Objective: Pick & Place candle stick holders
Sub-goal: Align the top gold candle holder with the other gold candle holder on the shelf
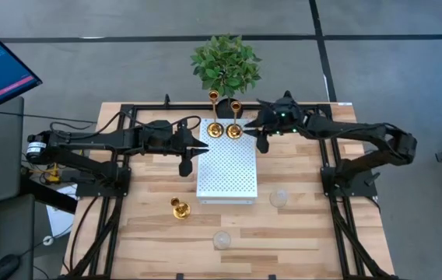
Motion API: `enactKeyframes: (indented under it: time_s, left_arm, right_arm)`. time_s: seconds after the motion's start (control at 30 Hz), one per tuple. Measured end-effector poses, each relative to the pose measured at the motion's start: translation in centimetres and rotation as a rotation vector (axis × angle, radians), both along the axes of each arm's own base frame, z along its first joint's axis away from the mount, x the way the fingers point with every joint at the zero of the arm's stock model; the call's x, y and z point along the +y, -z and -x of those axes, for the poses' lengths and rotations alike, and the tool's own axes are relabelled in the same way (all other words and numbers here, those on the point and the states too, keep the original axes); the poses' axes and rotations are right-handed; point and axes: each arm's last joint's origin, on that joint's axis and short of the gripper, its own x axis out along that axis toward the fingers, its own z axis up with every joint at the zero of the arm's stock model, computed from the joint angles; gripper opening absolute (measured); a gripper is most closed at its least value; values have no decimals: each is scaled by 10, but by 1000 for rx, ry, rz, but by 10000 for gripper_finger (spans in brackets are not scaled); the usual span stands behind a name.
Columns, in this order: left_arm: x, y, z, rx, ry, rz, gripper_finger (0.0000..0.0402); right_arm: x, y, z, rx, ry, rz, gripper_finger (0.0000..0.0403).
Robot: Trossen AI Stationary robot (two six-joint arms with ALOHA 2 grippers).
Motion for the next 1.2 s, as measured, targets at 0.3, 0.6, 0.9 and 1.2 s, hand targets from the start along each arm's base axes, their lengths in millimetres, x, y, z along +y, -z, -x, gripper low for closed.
enactKeyframes:
  time_s: [0.3, 0.6, 0.9, 1.2]
  left_arm:
    - [0, 0, 0, 1, 0, 0, 72]
    - [0, 1, 0, 14, 0, 1, 72]
    - [0, 1, 0, 16, 0, 1, 72]
    - [0, 2, 1, 19, 0, 2, 72]
  right_arm:
    - [-14, 36, -19, 64, 3, -12, 5]
    - [-16, 35, -25, 8, -1, 13, 0]
    - [-14, 35, -26, 5, -12, 12, 0]
    - [-13, 37, -23, 46, -3, -13, 0]
